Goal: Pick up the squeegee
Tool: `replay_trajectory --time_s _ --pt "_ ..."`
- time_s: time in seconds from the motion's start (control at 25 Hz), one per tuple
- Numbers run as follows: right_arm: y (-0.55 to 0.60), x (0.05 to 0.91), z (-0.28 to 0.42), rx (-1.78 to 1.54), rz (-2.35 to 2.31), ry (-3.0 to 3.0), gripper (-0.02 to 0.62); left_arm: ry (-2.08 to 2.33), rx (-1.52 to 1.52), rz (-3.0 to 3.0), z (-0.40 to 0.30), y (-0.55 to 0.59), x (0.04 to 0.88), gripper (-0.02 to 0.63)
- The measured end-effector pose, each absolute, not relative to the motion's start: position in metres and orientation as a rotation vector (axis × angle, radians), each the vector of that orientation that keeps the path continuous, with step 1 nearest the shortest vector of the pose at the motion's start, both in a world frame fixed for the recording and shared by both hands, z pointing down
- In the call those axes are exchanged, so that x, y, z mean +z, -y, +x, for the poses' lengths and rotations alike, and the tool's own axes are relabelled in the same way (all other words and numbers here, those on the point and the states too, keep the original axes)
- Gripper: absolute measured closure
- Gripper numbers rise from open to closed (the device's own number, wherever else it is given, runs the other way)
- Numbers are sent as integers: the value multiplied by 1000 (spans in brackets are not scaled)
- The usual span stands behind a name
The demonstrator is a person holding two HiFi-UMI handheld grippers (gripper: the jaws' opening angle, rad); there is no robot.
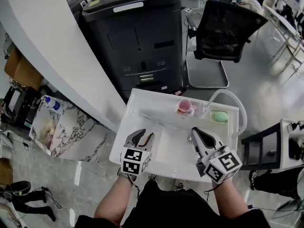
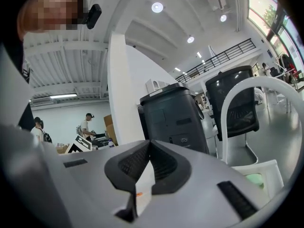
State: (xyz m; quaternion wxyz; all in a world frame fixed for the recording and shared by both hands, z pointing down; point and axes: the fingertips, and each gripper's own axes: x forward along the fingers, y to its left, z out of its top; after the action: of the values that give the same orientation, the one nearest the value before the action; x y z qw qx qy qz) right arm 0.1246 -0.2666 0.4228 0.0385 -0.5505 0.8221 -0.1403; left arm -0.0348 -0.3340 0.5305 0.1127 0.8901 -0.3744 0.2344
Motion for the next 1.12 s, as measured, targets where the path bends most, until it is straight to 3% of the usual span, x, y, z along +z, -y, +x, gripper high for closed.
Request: replay_trajectory --time_s 0.36,1.12 --pt "285 441 111 -482 -1895 -2446 578 885 972 2597 -40 375 614 431" --pt "260 487 139 -631 -2205 -2135 578 558 1265 2466 -10 405 734 412"
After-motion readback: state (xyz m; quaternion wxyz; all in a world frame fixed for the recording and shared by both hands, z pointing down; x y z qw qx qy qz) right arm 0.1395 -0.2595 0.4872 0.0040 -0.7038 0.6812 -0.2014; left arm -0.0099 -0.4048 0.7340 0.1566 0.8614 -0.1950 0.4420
